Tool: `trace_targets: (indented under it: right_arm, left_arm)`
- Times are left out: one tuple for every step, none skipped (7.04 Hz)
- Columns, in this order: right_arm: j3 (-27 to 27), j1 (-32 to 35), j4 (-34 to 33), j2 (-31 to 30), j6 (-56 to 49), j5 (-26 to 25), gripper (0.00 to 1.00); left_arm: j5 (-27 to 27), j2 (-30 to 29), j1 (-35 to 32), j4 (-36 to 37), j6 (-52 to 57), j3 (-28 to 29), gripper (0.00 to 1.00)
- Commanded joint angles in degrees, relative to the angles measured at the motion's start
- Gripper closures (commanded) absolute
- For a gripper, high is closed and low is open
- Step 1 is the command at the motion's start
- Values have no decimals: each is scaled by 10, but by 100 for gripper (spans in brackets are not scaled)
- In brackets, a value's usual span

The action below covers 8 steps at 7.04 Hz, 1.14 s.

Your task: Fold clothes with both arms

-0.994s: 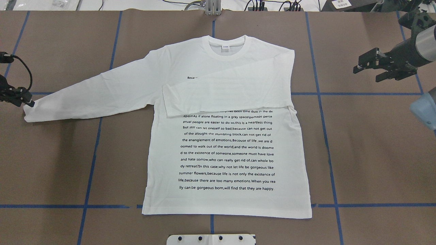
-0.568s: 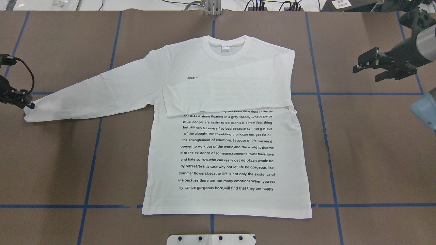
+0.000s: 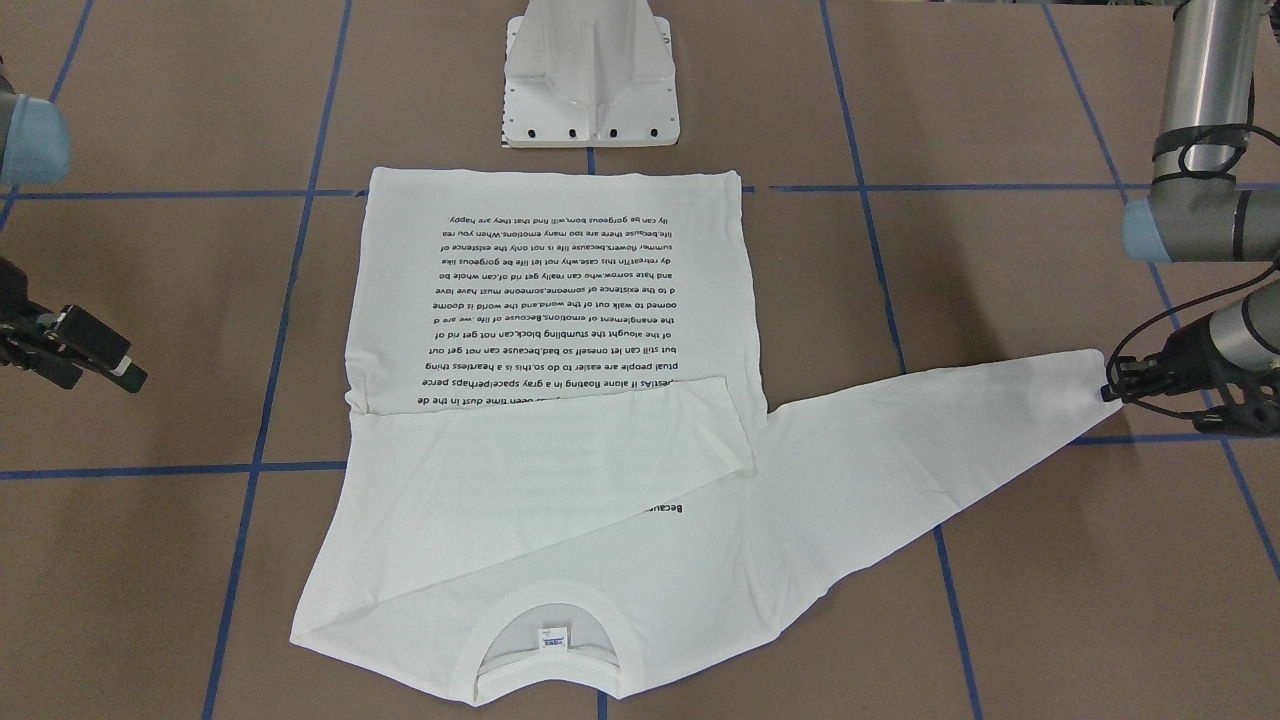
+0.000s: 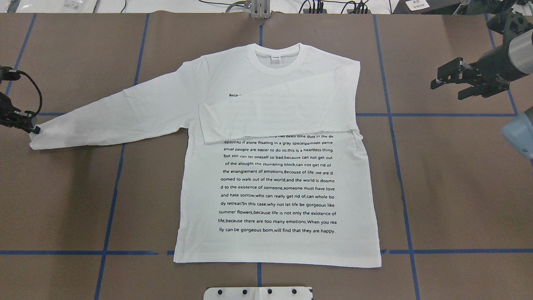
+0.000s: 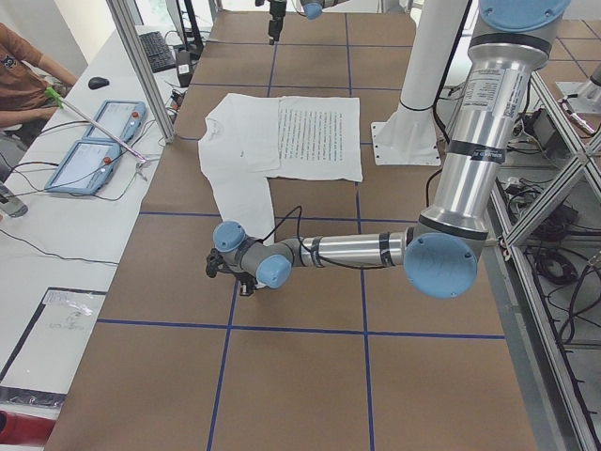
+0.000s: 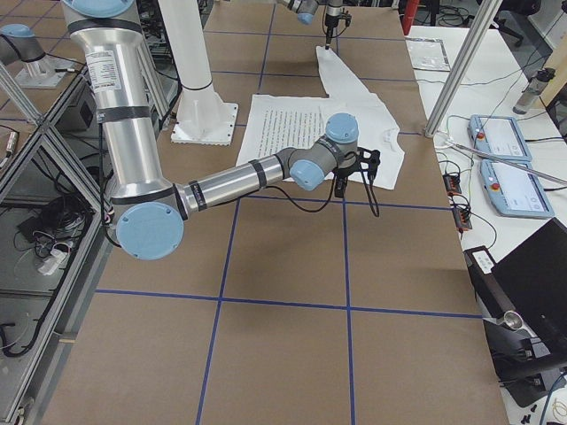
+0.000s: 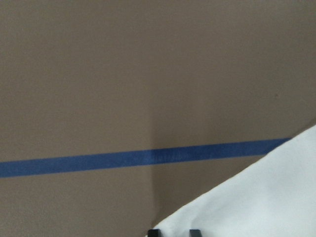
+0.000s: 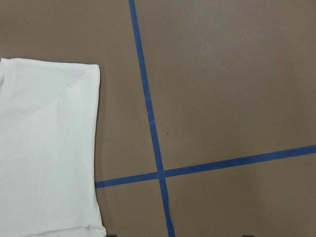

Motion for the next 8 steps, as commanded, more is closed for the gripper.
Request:
trace_targets:
  right_arm:
    - [0, 0, 0, 1, 0, 0, 12]
    - [1, 0, 0, 0, 0, 0, 12]
    - [0, 1, 0, 0, 0, 0, 12]
    - [-1, 3, 0, 0, 0, 2, 12]
    - [-2, 9, -2, -1, 0, 9, 12]
    - [-5, 17, -3, -4, -9, 11, 12]
    - [-9, 27, -6, -9, -37, 11, 12]
    - [-10, 39, -6, -17, -58, 11, 0]
  left_arm:
    - [-2, 5, -1, -31, -1, -4, 100]
    - [-3, 2, -1, -32, -2, -11, 100]
    - [-30, 0, -1, -27, -7, -34, 100]
    - [-76, -2, -2, -26, -16, -64, 100]
    - [-90, -16, 0, -29, -103, -106, 100]
    - [-91, -22, 0, -34, -150, -153, 100]
    - [-91, -47, 2, -33, -193, -180, 100]
    - [-98, -88, 14, -32, -258, -195, 100]
